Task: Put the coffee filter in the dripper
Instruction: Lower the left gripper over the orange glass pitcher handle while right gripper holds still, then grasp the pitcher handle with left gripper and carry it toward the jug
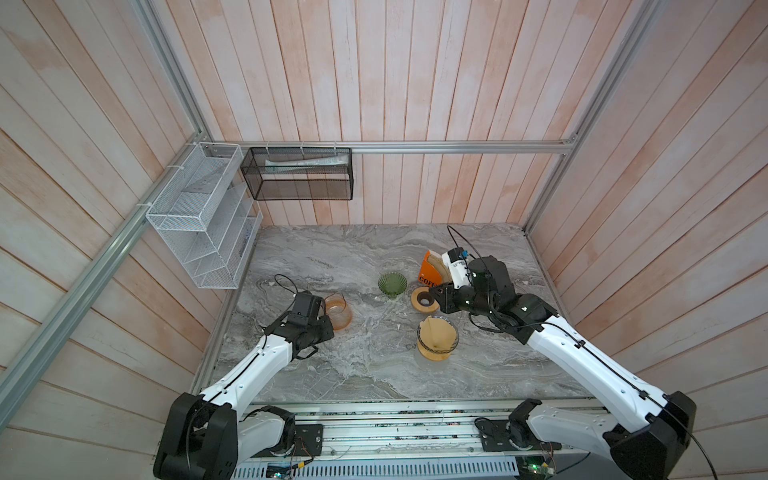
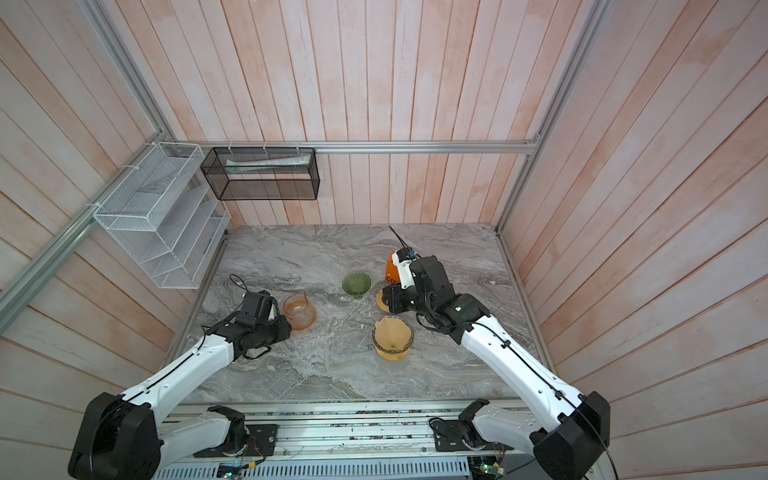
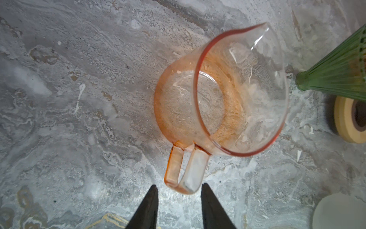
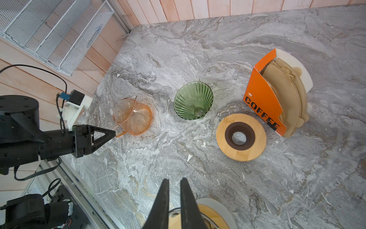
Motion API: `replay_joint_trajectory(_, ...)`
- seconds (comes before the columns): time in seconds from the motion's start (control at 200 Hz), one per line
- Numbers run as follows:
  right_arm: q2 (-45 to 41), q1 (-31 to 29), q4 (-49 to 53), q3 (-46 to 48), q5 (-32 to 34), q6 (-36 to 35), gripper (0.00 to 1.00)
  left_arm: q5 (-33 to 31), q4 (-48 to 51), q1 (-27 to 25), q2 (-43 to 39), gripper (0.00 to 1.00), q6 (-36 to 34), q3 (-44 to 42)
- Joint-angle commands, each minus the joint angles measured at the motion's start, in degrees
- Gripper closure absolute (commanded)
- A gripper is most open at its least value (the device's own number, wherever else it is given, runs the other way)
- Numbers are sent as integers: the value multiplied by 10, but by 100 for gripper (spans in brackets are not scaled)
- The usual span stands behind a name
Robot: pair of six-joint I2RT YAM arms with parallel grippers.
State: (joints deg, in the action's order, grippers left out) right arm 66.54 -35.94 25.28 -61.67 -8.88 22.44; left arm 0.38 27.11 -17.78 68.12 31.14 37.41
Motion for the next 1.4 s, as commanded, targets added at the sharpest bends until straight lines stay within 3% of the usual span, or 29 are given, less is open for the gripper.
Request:
replay_joint_trajectory(0.0, -1, 3, -5, -12, -6, -3, 86, -41, -17, -11, 14, 62, -11, 20)
replay_joint_trajectory(0.75, 10, 3, 2, -25, -6, -7, 86, -168, -20, -83, 52, 72, -28, 35)
replay_joint_trajectory(1.125, 4, 3, 3, -23, -5, -6, 86, -196, -1, -105, 63, 75, -19, 42)
replay_joint_trajectory(1.39, -1, 2, 5, -23, -3, -4, 86, -206, 13, -110, 60, 84, -16, 47)
